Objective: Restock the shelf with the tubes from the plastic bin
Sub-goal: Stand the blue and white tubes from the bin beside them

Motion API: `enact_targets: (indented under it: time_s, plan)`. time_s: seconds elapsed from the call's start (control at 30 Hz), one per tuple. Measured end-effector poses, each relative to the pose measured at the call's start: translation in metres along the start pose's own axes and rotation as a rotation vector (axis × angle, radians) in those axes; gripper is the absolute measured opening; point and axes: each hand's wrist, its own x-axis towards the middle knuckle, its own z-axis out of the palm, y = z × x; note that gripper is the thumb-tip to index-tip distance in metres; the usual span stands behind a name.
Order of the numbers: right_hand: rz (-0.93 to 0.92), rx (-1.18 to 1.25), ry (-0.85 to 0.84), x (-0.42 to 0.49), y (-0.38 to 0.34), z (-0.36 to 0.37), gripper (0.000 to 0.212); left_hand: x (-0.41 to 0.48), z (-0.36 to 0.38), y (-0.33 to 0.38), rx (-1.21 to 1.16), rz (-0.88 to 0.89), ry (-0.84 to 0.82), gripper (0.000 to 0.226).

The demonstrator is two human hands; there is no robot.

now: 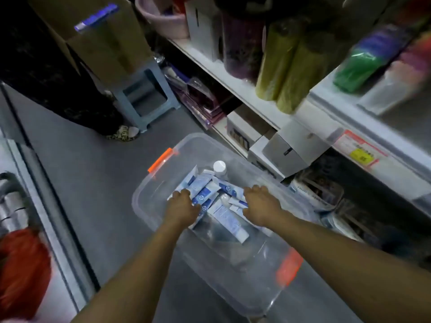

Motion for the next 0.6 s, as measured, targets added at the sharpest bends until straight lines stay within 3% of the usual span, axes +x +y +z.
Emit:
enact_targets:
  time_s: [0.13, 0.27, 0.33, 0.47, 0.6]
  plan:
    - [0.009, -0.175, 0.000, 0.043, -0.007, 0.033, 0.051, 0.046, 0.032, -0.004, 0.194, 0.030, 0.068, 0.051]
    - [0.092, -0.399, 0.081, 0.062, -0.013, 0.063, 0.074, 0.062, 0.055, -0.006, 0.420, 0.088, 0.147, 0.051]
    - [0.031, -0.431, 0.093, 0.073, -0.011, 0.076, 0.079, 0.071, 0.057, -0.010, 0.457, 0.105, 0.152, 0.050]
    - [0.057, -0.314, 0.053, 0.081, -0.007, 0.081, 0.060, 0.084, 0.055, -0.009, 0.369, 0.084, 0.083, 0.047]
    - [0.152, 0.044, -0.088, 0.060, -0.006, 0.069, 0.041, 0.067, 0.039, 0.007, 0.129, 0.046, -0.085, 0.042]
